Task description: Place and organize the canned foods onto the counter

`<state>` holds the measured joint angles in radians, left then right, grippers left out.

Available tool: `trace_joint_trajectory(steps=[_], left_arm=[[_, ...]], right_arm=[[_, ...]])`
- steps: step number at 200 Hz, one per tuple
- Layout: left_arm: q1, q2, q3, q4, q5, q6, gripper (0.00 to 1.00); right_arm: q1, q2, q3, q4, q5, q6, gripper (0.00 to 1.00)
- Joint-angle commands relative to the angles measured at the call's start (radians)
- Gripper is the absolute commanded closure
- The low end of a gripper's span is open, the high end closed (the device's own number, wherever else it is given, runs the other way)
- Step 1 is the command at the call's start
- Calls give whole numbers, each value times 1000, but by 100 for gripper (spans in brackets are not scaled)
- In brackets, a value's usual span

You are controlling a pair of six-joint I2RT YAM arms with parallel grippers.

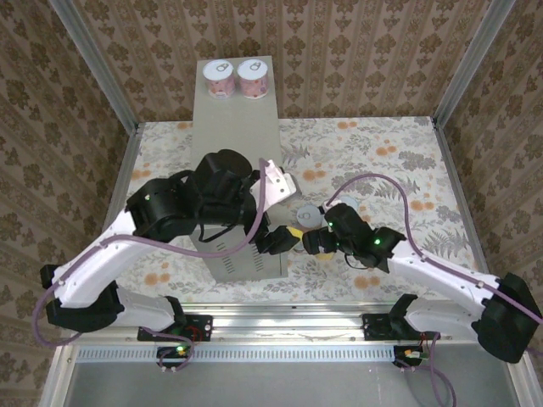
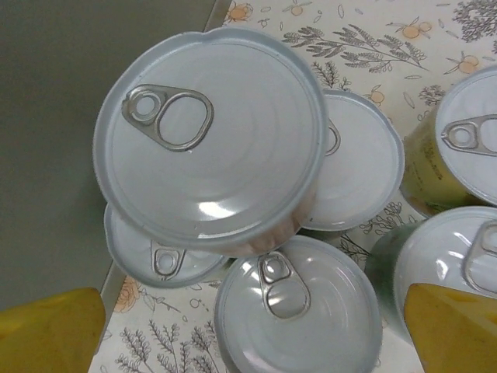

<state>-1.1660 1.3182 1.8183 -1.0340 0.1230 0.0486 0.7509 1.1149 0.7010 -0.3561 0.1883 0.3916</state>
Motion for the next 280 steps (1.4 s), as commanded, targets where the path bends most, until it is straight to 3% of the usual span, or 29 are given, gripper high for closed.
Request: trace_joint_trajectory(steps=[1,56,167,189,216,232,259,280], left_arm=[[-18,5,34,-43,-51,32,0],[-23,-12,21,-37,-83,40,0],[-23,-74,-34,-1,-125,39,0],[-23,-81,-42,5,-129,38,0],[-23,-87,-45,9,-132,37,0],[-23,-91,-45,11,-135,39,0],[-23,-93,-42,11,-136,40,0],[-23,-92,-45,12,-145,40,0]], right_arm=[[3,52,39,80,37,-11,0],[-6,168,77,153,60,-11,2],[-31,174,146,140,54,-49,29],[-36,161,156,119,44,-57,27],[-38,171,148,104,43,-47,7],[-38,179,130,115,48,-38,3],[-38,204,121,137,46,-33,3],[-38,232,133,141,47,-36,12]])
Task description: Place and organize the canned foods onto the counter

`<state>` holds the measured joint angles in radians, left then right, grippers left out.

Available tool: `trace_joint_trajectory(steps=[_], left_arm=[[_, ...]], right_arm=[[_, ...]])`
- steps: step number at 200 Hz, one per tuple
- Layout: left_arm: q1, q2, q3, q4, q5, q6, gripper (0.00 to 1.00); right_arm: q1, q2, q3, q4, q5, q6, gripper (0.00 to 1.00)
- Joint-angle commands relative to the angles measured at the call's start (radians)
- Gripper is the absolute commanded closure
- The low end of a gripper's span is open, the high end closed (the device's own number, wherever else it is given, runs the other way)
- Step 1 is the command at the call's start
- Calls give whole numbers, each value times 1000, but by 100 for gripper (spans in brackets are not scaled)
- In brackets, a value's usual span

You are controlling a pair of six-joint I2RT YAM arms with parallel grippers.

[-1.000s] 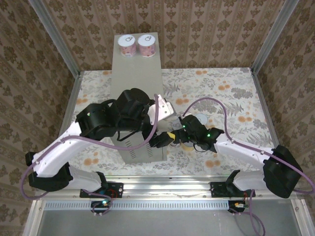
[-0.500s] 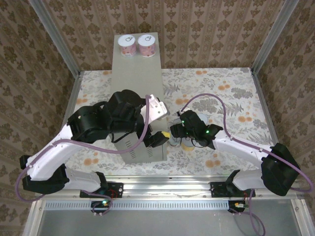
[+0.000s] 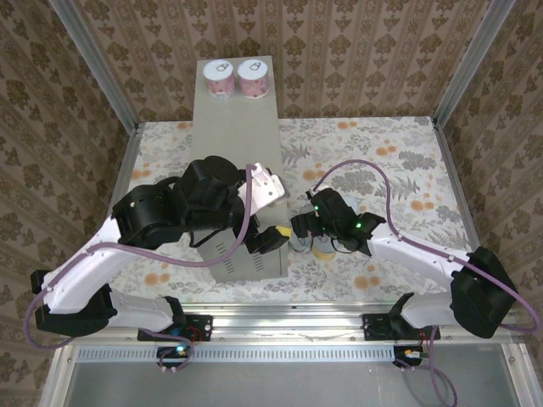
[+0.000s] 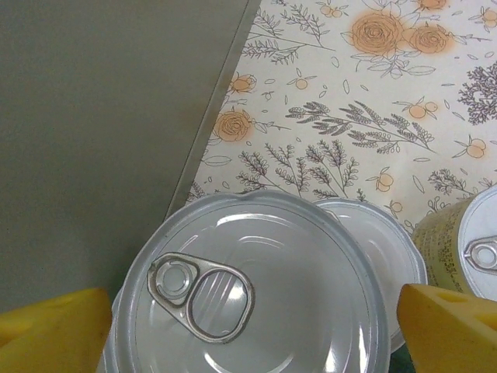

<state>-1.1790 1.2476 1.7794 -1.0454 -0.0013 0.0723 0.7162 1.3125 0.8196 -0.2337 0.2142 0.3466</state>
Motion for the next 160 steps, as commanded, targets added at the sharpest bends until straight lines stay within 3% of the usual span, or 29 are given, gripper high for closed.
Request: trace_joint_trajectory(steps=[1,29,50,104,160], left_arm=[[-10,-22,-6,24,-21,16,0],[-10,-29,-12,25,-27,13,0],[-10,-40,-20,28,-30,12,0],[-10,-71,-23,56,-86,30,0],[16,-145,-46,89,-198,33,0]], right_arm=[[-4,35,15,18,22,9,12],[-4,62,45,-2,26,2,27],[-3,24,66,-18,37,-8,32],[-4,-99,233,-168,51,-101,33],[-14,-97,572,-380,-9,-211,33]])
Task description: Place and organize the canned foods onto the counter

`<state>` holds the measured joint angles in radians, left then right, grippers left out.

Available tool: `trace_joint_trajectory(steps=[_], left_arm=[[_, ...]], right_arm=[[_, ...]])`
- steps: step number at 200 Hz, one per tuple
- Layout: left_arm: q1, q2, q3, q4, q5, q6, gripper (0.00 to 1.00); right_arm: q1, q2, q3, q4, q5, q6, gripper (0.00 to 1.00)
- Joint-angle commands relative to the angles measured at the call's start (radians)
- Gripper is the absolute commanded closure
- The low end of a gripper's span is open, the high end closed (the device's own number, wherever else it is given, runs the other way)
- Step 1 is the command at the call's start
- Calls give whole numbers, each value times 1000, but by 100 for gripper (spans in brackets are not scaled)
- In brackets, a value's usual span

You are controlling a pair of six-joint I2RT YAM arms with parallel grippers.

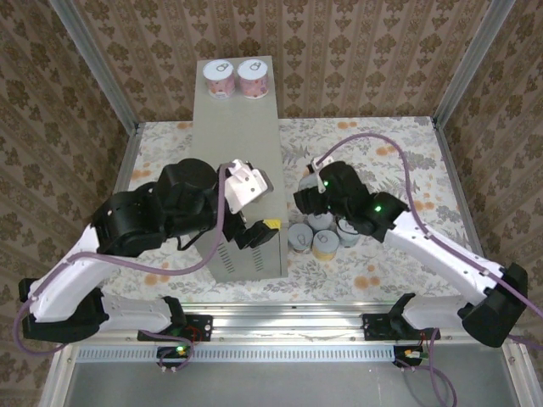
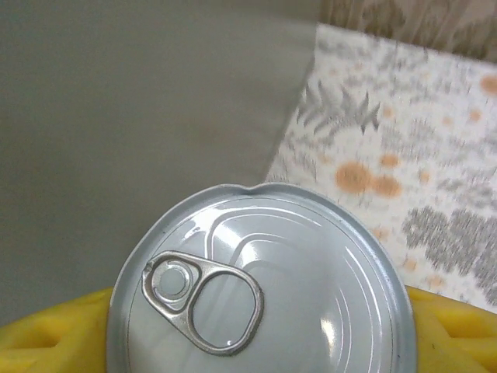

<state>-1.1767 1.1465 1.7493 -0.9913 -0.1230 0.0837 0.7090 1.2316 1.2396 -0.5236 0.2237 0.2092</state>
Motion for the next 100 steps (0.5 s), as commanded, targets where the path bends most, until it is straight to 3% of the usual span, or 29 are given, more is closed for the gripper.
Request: trace_joint_trajectory(steps=[1,45,100], left_arm=[[15,-46,-17,36,-77,20,0],[92,-113,-45,51,-131,-3,0],[213,-173,-79,55,-56,-14,0]], right_arm=[[-6,-15,159,-93,-20,-75,33],[-7,57,439,-214,-79,-138,33],[-5,209,708,-321,-169,-156,33]])
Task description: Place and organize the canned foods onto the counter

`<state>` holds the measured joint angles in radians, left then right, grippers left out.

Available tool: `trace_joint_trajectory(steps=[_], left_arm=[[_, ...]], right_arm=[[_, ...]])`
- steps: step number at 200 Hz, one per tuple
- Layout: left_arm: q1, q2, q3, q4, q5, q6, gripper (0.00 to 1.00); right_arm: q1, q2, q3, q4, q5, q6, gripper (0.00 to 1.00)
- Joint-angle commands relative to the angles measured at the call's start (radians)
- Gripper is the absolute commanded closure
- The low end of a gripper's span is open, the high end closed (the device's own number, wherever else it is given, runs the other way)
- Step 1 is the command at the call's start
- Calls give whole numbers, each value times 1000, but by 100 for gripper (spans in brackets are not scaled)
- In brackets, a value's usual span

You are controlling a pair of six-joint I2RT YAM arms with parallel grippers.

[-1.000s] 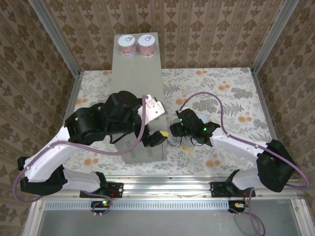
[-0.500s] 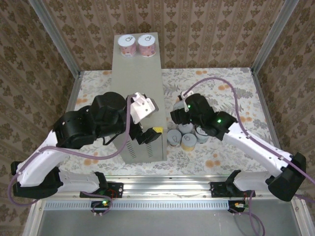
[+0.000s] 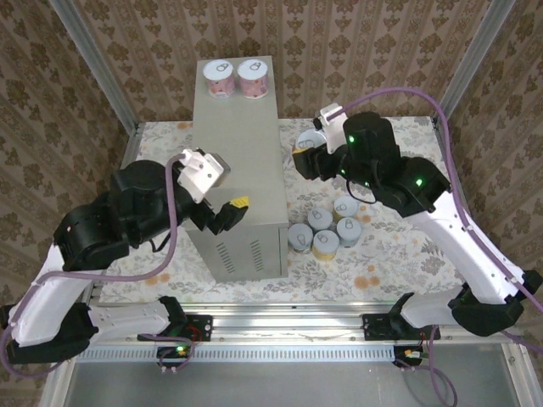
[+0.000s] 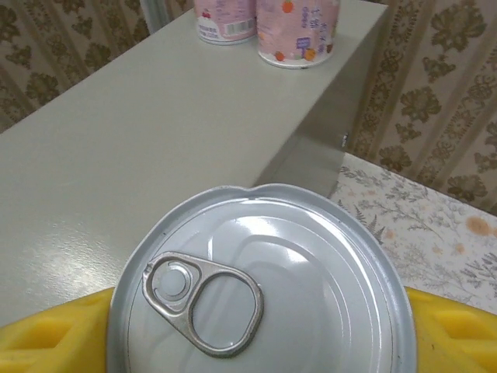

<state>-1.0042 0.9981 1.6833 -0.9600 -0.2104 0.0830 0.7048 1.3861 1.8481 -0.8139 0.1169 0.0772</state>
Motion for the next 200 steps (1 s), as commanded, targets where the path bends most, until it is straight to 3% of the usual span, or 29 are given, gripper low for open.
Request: trace_joint_trajectory(steps=[1,100,200], left_arm=[[42,-25,-13,23,33,-13,0],[169,-81,-92,36,127,-23,0],[228,-143,-176,67,188,-20,0]], right_arm=[[-1,57,100,-32,-65,-24,33],[54,284,403,-164,-115,-31,29],[111,542,743,-327,-7,-49,23]])
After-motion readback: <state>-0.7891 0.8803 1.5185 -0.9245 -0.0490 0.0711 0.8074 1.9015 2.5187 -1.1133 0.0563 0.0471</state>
